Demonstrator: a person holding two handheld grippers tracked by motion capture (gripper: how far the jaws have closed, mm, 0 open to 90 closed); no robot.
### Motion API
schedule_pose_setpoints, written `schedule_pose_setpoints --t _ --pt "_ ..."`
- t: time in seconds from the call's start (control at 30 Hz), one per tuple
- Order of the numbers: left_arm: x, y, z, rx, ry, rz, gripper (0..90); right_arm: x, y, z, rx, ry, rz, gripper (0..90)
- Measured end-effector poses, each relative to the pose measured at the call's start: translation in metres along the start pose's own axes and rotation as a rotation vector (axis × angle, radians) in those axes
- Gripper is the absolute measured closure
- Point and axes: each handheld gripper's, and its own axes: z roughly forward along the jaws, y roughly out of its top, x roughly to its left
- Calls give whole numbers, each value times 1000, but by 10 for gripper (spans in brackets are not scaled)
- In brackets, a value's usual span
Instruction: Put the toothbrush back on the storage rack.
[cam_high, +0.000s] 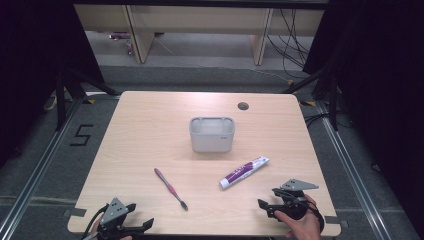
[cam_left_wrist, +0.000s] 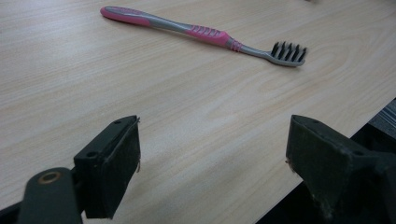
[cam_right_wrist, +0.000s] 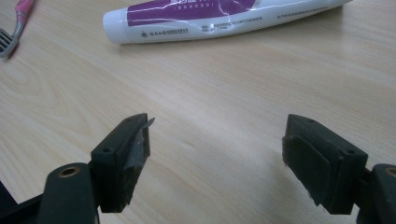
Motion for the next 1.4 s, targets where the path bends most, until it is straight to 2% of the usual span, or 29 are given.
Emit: schedule_pose_setpoints --t 0.07,0.17,0.23,0.27,0.3,0.33,0.43,0.47,0.5,0.6,0.63,0.67,0.77,0.8,0.83,0.87,0.9,0.93,0.97,1.0,1.03,1.07,1.1,1.13,1.2,1.23,1.3,1.33,1.4 --pt "1 1 -1 18 2 22 172 0 0 0 1 -1 -5 239" --pt "2 1 -1 25 0 31 172 0 0 0 2 1 -2 239" --pt "2 1 -1 31 1 36 172 -2 0 0 -21 -1 -13 240" --pt "2 1 -1 31 1 36 172 -2 0 0 -20 -2 -12 240" --pt "-1 0 0 3 0 5 172 -2 0 0 -17 -4 -10 240" --pt "-1 0 1 -2 1 2 172 -2 0 0 -15 -3 -8 240" --pt "0 1 0 16 3 19 172 -1 0 0 -12 -2 -14 243" --pt "1 1 -1 22 0 25 172 -3 1 0 -13 -9 -38 243" --pt "-1 1 1 4 2 7 172 -3 1 0 -13 -10 -38 243" --pt "-1 1 0 9 6 17 172 -3 1 0 -10 -9 -38 243" --pt "-1 2 0 7 7 9 172 -4 1 1 -26 -6 -54 243" --pt "1 2 -1 21 4 32 172 -4 1 1 -27 3 -52 243" --pt "0 4 1 2 4 18 172 -3 1 0 -11 -8 -37 243" --pt "1 5 0 23 5 41 172 -3 1 0 -8 -10 -37 243" --pt "-1 6 2 -1 12 26 172 -3 1 1 -10 -6 -41 243" --pt "0 7 2 8 17 57 172 -2 1 1 -12 -4 -40 243" --pt "-2 9 2 1 17 57 172 -3 1 2 -5 23 -34 243" --pt "-2 11 2 17 16 101 172 -3 1 2 -6 35 -35 243" --pt "-3 14 2 19 8 123 172 -4 1 2 -7 36 -50 243" --pt "-3 16 2 20 -4 142 173 -4 1 2 -11 31 -49 243" --pt "-5 20 2 24 -2 191 175 -3 1 2 -21 19 -36 243" --pt "-5 20 2 24 -2 191 176 -3 1 2 -21 19 -36 243" --pt "-7 24 1 34 4 243 176 -3 1 0 -12 -5 -41 243" --pt "-7 27 1 36 5 267 182 -3 1 0 -11 -4 -41 243" --pt "-6 31 3 49 6 304 182 -3 1 0 -15 -2 -39 242" --pt "-6 32 5 42 -6 315 181 -3 1 2 -19 26 -35 242" --pt "-5 34 8 50 -11 333 181 -3 1 1 -16 15 -43 242" --pt "-3 36 10 36 -23 361 181 -3 1 1 -17 16 -45 242" --pt "-2 38 13 35 -22 384 180 -2 1 1 -18 17 -42 241"
